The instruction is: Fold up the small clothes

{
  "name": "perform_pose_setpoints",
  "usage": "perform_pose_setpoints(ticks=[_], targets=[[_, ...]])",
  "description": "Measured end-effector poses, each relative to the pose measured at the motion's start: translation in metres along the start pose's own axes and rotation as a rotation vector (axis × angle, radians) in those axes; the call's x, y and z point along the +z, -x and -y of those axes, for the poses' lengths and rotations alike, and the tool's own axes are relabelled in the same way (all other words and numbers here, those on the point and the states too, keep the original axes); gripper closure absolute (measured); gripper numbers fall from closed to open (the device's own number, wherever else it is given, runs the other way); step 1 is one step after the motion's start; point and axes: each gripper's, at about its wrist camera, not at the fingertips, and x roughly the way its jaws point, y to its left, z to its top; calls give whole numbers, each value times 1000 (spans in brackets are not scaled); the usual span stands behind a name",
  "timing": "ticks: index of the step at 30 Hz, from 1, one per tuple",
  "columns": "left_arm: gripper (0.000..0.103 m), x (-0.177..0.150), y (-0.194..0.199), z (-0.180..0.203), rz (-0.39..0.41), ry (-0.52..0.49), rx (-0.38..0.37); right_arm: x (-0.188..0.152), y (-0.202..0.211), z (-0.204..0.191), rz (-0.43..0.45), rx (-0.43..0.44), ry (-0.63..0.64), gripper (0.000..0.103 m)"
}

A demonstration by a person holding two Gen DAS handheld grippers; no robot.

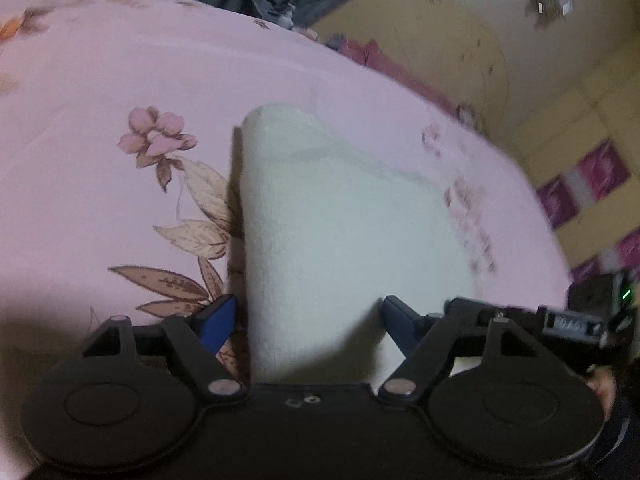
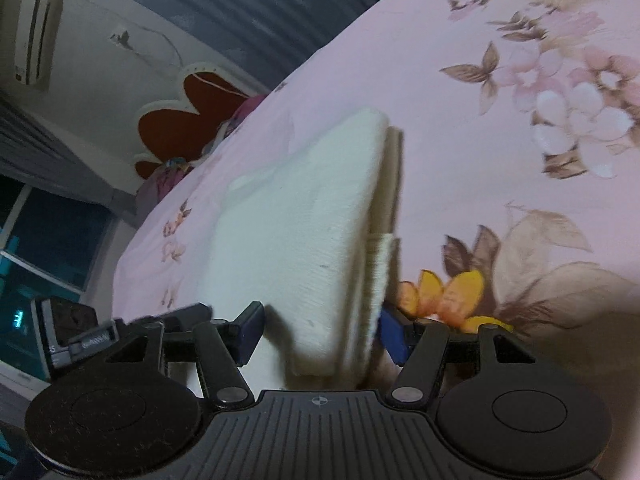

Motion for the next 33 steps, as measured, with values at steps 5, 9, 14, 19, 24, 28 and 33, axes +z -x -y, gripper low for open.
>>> perform_pose_setpoints(ticks=[5, 9, 14, 19, 24, 28, 33], targets=[[47, 0, -10, 24, -17, -95, 70, -2, 0, -6, 8, -50, 22, 54], [60, -3, -9, 50, 20, -216, 153, -10, -14, -32, 23, -139, 145, 66], [72, -9, 9, 74, 74, -374, 211, -26, -5, -60, 76, -227, 226, 73], [72, -9, 41, 72, 114, -415, 183, -41, 4, -102, 126, -274, 299, 74], [72, -8, 81, 48, 153, -418, 189, -54, -13, -155, 146, -277, 362, 74], [72, -7, 115, 16, 164, -401, 212, -66, -36, -193, 139, -257, 388, 74], [72, -9, 155, -32, 177, -373, 251, -84, -83, -240, 116, -220, 415, 74]])
